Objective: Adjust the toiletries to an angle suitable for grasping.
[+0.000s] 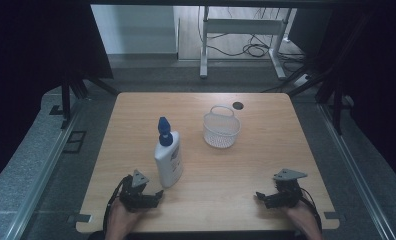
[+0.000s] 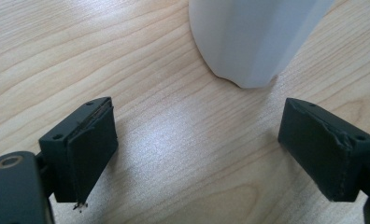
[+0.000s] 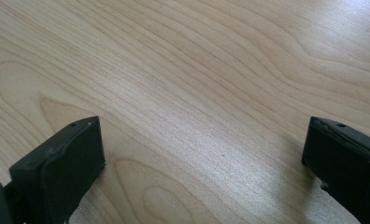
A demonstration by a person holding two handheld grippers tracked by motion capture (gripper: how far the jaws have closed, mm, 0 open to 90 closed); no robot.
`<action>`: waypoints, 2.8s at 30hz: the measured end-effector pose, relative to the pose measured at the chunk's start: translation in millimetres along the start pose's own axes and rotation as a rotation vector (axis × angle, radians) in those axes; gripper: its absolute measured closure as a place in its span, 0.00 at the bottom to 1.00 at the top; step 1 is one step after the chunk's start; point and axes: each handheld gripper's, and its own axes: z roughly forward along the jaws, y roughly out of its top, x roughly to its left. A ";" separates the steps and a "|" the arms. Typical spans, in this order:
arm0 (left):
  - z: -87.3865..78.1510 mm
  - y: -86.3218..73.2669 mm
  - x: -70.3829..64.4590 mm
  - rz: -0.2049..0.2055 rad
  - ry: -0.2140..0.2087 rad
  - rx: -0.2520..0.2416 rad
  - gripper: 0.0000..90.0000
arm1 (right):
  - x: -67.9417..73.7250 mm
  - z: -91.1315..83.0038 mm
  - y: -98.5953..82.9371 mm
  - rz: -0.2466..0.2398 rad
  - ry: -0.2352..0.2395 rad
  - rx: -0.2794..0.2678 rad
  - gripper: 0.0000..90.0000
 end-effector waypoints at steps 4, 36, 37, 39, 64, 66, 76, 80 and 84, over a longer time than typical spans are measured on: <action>0.0 0.0 0.1 -0.001 0.000 0.000 0.12 | 0.0 0.0 0.0 -0.001 -0.001 0.000 0.00; 1.0 3.6 1.2 -0.003 0.001 0.013 0.14 | 0.1 0.0 -0.1 0.001 0.000 -0.001 0.00; 1.0 4.5 1.0 -0.004 0.002 0.017 0.15 | 0.1 0.0 -0.2 0.001 0.001 -0.001 0.00; 0.9 5.1 0.9 -0.003 0.002 0.018 0.17 | 0.1 -0.1 -0.1 0.002 0.000 0.000 0.00; -14.0 17.5 3.7 0.015 0.008 -0.009 0.39 | 0.1 -0.1 -0.1 0.001 0.000 0.000 0.00; -15.3 18.7 6.1 0.010 0.013 -0.019 0.42 | 0.2 -0.1 -0.2 0.001 -0.001 0.000 0.00; -13.9 23.6 14.6 0.002 0.017 -0.027 0.51 | 0.1 -0.1 -0.1 0.001 -0.001 0.000 0.00; -10.1 26.0 18.0 -0.007 0.011 -0.031 0.56 | 0.1 -0.1 -0.1 0.001 -0.001 0.000 0.00; -6.5 29.8 21.7 -0.014 0.009 -0.044 0.62 | 0.1 -0.1 -0.1 0.001 0.000 -0.001 0.00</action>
